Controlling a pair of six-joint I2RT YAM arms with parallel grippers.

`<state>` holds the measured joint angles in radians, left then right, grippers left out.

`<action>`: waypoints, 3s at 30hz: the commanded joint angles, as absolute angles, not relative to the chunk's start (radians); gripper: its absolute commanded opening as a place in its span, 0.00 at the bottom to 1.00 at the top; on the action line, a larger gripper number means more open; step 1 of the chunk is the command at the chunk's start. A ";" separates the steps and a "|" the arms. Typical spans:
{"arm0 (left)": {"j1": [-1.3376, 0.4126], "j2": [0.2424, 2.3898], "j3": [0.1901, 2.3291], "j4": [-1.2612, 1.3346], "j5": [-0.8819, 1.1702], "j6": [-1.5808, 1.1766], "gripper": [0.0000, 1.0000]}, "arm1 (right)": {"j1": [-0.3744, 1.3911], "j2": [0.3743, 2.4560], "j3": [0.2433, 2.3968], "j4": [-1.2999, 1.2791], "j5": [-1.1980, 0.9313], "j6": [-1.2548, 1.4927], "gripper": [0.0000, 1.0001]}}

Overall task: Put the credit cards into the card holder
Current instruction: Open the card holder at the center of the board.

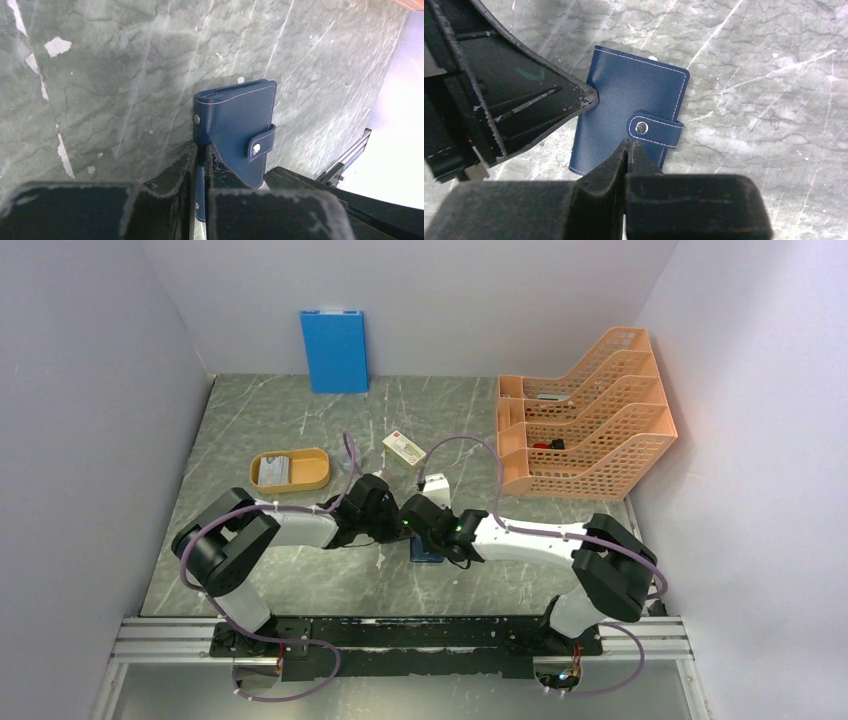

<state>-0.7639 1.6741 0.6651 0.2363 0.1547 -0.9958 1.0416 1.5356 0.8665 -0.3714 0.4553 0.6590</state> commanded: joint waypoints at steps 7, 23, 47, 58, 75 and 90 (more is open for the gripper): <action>-0.770 1.753 0.664 0.098 0.060 -0.964 0.05 | 1.038 1.459 0.839 -0.401 0.471 0.714 0.00; -0.782 1.770 0.662 0.108 0.064 -0.968 0.05 | 1.040 1.634 0.969 -0.441 0.557 0.603 0.43; -0.782 1.773 0.658 0.088 0.051 -0.968 0.05 | 1.030 1.685 0.943 -0.464 0.613 0.604 0.01; -0.782 1.791 0.659 0.072 0.028 -0.973 0.05 | 1.019 1.605 0.897 -0.478 0.610 0.669 0.00; -0.784 1.802 0.659 0.109 0.071 -0.968 0.05 | 0.937 1.334 0.775 -0.389 0.374 0.733 0.00; -0.787 1.444 0.600 -0.040 0.090 -0.915 0.72 | 0.937 1.177 0.778 -0.325 0.187 0.629 0.00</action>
